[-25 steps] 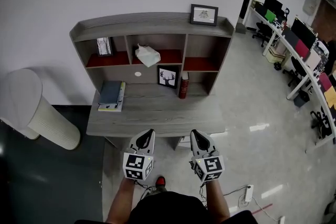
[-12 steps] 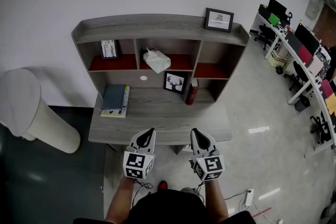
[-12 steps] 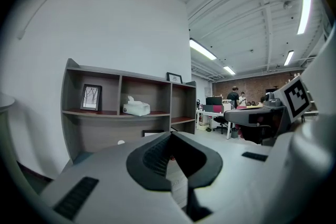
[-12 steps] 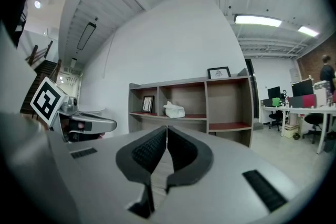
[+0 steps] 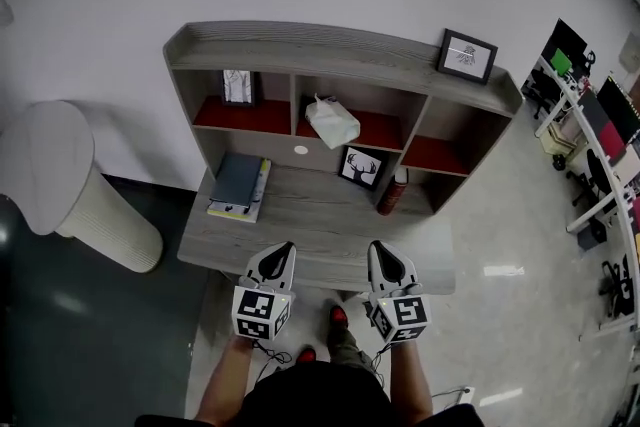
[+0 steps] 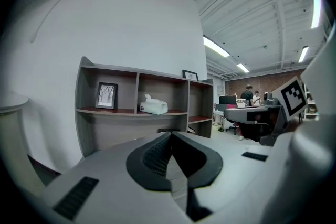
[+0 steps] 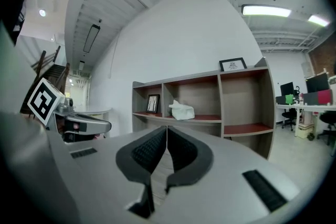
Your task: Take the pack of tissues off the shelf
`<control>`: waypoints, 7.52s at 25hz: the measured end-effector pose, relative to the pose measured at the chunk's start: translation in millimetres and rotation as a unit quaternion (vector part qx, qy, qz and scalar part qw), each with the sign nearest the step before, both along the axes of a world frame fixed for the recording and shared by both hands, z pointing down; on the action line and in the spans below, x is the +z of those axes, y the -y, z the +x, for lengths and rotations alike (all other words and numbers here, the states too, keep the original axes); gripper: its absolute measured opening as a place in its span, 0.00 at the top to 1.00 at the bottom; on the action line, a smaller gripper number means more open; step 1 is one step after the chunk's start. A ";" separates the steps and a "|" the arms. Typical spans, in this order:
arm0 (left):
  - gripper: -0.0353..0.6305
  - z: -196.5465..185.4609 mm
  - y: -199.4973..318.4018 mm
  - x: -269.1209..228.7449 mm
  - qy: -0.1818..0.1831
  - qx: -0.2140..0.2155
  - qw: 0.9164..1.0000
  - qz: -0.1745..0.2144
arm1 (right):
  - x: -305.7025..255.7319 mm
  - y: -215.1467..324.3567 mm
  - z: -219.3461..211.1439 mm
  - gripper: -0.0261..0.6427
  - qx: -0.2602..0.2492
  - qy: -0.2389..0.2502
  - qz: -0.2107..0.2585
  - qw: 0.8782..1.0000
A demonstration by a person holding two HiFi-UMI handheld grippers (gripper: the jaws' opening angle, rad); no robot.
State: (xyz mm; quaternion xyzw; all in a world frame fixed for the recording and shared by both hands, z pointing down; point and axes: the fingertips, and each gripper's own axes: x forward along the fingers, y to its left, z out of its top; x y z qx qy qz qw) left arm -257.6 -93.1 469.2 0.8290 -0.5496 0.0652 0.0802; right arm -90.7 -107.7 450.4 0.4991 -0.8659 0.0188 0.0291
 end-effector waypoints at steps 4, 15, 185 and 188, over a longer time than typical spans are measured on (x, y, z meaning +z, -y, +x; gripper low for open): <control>0.94 -5.4 25.4 -0.8 -0.002 -0.030 1.000 -0.001 | 1.1 32.7 -8.7 0.92 -0.030 0.001 -0.007 1.000; 0.94 0.7 94.6 -13.9 0.003 -0.091 0.996 0.007 | -1.0 122.5 -6.4 0.92 -0.090 0.002 -0.008 0.996; 0.94 194.8 36.7 38.7 -0.006 0.061 0.997 -0.044 | 42.2 32.6 239.3 0.92 0.124 -0.049 -0.074 0.988; 0.94 217.8 38.2 47.9 0.001 0.064 0.997 -0.052 | 58.2 35.9 257.7 0.92 0.125 -0.048 -0.085 0.987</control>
